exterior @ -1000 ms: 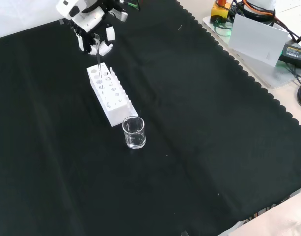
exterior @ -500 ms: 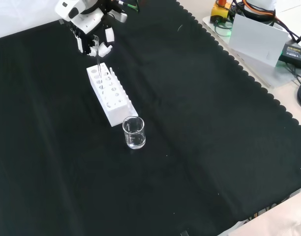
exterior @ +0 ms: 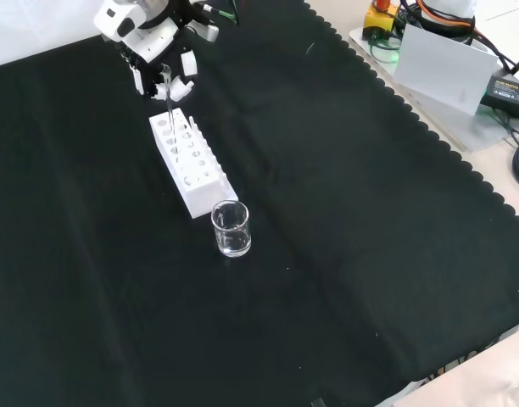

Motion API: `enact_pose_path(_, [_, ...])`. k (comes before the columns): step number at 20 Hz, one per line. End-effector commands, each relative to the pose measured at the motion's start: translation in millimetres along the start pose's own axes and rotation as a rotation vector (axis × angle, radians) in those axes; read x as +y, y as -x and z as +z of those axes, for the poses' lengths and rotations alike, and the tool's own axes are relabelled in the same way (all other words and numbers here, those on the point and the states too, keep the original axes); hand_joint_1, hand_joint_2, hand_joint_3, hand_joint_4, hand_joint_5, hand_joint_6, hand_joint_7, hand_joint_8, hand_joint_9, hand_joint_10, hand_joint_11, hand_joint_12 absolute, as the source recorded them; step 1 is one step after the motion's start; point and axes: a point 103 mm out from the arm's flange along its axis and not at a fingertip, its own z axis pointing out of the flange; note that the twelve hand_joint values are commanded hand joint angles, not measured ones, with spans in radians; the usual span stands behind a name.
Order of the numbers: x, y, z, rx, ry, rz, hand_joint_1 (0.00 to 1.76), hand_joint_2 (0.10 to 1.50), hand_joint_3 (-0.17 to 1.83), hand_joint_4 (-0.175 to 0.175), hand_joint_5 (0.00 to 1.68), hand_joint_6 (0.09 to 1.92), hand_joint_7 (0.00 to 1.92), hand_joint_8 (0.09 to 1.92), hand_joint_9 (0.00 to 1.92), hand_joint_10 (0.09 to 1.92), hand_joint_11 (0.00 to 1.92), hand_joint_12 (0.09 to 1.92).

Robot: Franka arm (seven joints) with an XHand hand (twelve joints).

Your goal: Put the glass rod back on the white test tube rack.

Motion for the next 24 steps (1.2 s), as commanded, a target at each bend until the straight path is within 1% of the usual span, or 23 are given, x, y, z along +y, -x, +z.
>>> enact_pose_path(1, [-0.6,3.2,2.5,0.013,-0.017,0.005,1.19,0.53,1.02,-0.175,1.18,1.02,1.65,0.63,1.87,0.31,1.73,0.82])
enact_pose_path(4, [-1.7,8.1,3.5,0.052,-0.047,0.011,1.18,0.58,0.93,-0.175,1.16,1.0,1.63,0.65,1.86,0.31,1.76,0.82])
enact_pose_path(7, [-3.3,12.5,3.8,0.072,-0.074,0.014,1.18,0.68,0.7,-0.175,1.15,0.89,1.6,0.65,1.85,0.29,1.86,0.8])
enact_pose_path(8, [-3.8,12.8,3.5,0.071,-0.08,0.013,1.17,0.64,0.71,-0.175,1.07,0.88,1.59,0.64,1.85,0.28,1.89,0.8])
enact_pose_path(11, [-5.9,12.4,2.2,0.069,-0.089,0.007,1.16,0.5,0.83,-0.175,0.77,0.93,1.51,0.63,1.85,0.24,1.91,0.82])
enact_pose_path(13, [-7.4,12.8,1.5,0.07,-0.089,0.005,1.16,0.46,0.85,-0.175,0.59,0.94,1.46,0.65,1.85,0.23,1.91,0.84])
enact_pose_path(15, [-8.1,13.3,1.1,0.07,-0.088,0.003,1.16,0.44,0.86,-0.175,0.48,0.92,1.44,0.65,1.85,0.23,1.9,0.85])
enact_pose_path(18, [-11.6,13.6,-1.9,0.073,-0.078,-0.001,1.16,0.42,0.86,-0.175,0.42,0.89,1.42,0.66,1.84,0.23,1.9,0.87])
enact_pose_path(24, [-21.7,16.6,-8.5,0.067,-0.069,0.006,1.17,0.42,0.85,-0.175,0.41,0.86,1.42,0.66,1.84,0.22,1.89,0.88])
